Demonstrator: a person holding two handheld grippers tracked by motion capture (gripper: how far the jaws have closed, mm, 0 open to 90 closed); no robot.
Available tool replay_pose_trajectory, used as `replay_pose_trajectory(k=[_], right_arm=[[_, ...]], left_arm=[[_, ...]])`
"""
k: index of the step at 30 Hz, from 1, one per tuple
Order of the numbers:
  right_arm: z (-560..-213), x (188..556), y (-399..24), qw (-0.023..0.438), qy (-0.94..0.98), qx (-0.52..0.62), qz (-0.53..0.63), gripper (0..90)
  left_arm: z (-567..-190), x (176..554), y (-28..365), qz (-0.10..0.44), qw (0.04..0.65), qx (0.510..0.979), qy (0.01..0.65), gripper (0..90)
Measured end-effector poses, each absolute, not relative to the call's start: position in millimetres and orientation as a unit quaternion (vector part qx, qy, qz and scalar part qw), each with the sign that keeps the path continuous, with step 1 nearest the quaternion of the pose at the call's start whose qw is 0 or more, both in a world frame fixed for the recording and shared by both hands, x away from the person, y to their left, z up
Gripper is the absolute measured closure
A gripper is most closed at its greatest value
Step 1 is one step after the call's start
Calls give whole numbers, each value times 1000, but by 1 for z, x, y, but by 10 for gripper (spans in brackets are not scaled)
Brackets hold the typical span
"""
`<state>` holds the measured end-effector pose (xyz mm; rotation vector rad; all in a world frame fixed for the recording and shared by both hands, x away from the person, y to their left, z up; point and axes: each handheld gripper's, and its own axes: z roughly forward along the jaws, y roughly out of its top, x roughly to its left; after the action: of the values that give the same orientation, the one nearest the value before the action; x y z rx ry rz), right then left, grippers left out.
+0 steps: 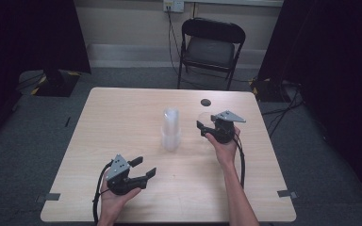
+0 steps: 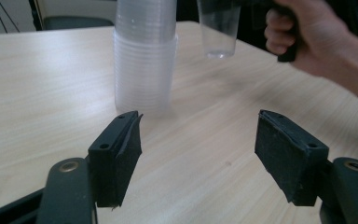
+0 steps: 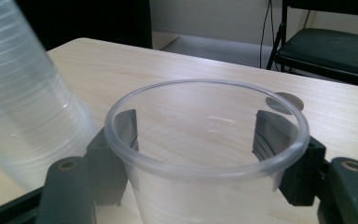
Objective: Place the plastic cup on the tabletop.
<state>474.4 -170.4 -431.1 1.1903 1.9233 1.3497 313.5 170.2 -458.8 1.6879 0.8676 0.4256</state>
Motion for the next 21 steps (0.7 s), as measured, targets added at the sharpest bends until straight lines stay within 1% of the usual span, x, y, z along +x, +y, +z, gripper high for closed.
replay_pose_trajectory(k=[6, 13, 16, 19, 21], right_arm=[[-444, 489, -169, 257, 699, 451, 491, 306], [-449, 506, -169, 263, 689, 462, 492, 301], [-454, 511, -166, 258, 686, 469, 492, 300], [-458, 516, -163, 255, 684, 474, 493, 299], [-460, 518, -163, 262, 686, 471, 489, 298]], left_arm=[[-458, 314, 173, 185, 560, 712, 380, 314], [-460, 315, 174, 186, 557, 713, 383, 320], [-459, 315, 175, 188, 555, 715, 383, 321], [-459, 312, 177, 190, 566, 708, 376, 320], [-460, 313, 177, 193, 563, 709, 379, 320]])
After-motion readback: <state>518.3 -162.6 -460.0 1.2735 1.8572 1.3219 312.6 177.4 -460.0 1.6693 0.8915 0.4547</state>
